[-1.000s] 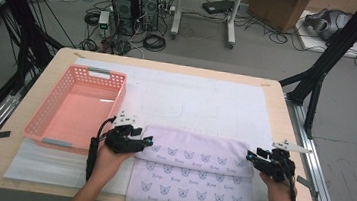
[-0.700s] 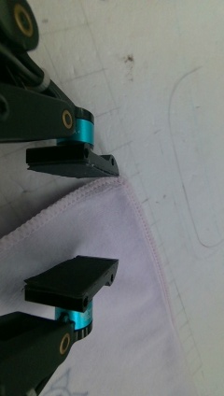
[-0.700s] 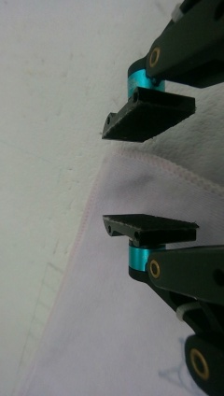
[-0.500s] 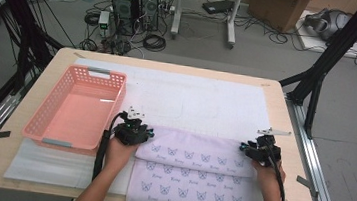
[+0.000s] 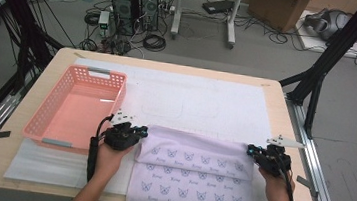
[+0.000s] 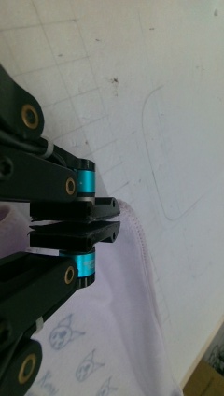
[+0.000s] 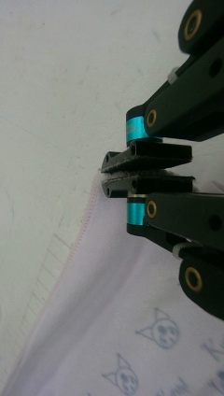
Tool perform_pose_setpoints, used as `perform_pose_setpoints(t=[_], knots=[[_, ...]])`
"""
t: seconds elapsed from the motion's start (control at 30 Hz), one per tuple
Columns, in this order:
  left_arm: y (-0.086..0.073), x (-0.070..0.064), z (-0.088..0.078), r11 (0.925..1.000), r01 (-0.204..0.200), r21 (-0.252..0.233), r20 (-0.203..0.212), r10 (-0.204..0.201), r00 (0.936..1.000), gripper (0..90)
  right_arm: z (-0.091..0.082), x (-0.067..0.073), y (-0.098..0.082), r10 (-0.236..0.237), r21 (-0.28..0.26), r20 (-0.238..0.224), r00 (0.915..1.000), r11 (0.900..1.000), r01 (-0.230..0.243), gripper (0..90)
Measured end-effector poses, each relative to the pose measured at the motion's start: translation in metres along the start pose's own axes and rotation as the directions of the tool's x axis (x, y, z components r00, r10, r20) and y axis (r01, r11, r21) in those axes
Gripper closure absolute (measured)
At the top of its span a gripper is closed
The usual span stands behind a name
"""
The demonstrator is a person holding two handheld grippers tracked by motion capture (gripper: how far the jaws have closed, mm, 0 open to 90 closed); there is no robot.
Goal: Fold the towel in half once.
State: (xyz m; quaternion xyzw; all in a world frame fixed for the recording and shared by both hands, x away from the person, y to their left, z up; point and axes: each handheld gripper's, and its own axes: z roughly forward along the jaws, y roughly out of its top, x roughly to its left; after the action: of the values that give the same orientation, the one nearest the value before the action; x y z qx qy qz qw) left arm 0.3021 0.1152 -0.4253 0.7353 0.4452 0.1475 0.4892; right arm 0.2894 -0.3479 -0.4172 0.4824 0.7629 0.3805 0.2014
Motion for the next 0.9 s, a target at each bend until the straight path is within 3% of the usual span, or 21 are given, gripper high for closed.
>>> perform_pose_setpoints(t=[0.13, 0.23, 0.33, 0.57, 0.8, 0.9], knots=[[-0.005, -0.005, -0.016, 0.9997, -0.005, -0.025, 0.037, 0.006, 0.9993, 86.2, -0.020, 0.010, -0.006, -0.031, -0.032, -0.013, 0.9994, 0.999, 0.031, 85.5], [-0.010, -0.007, -0.028, 0.9989, 0.019, -0.042, 0.077, -0.016, 0.9969, 86.1, -0.033, 0.019, -0.010, -0.057, -0.046, -0.023, 0.9981, 0.997, 0.056, 85.5], [-0.019, -0.010, -0.037, 0.9990, 0.021, -0.040, 0.099, -0.017, 0.9950, 86.1, -0.043, 0.026, -0.018, -0.079, -0.057, -0.038, 0.9962, 0.995, 0.076, 85.4], [-0.036, -0.016, -0.054, 0.9998, 0.006, -0.020, 0.122, -0.004, 0.9925, 86.0, -0.059, 0.038, -0.037, -0.079, -0.064, -0.074, 0.9941, 0.995, 0.074, 85.5], [-0.047, -0.024, -0.071, 0.9999, -0.006, -0.010, 0.185, 0.008, 0.9827, 85.8, -0.082, 0.040, -0.051, -0.082, -0.067, -0.095, 0.9921, 0.995, 0.076, 85.4], [-0.051, -0.023, -0.072, 0.9997, -0.003, 0.024, 0.230, -0.002, 0.9731, 81.2, -0.084, 0.043, -0.057, -0.085, -0.023, -0.119, 0.9893, 0.996, 0.083, 84.6]])
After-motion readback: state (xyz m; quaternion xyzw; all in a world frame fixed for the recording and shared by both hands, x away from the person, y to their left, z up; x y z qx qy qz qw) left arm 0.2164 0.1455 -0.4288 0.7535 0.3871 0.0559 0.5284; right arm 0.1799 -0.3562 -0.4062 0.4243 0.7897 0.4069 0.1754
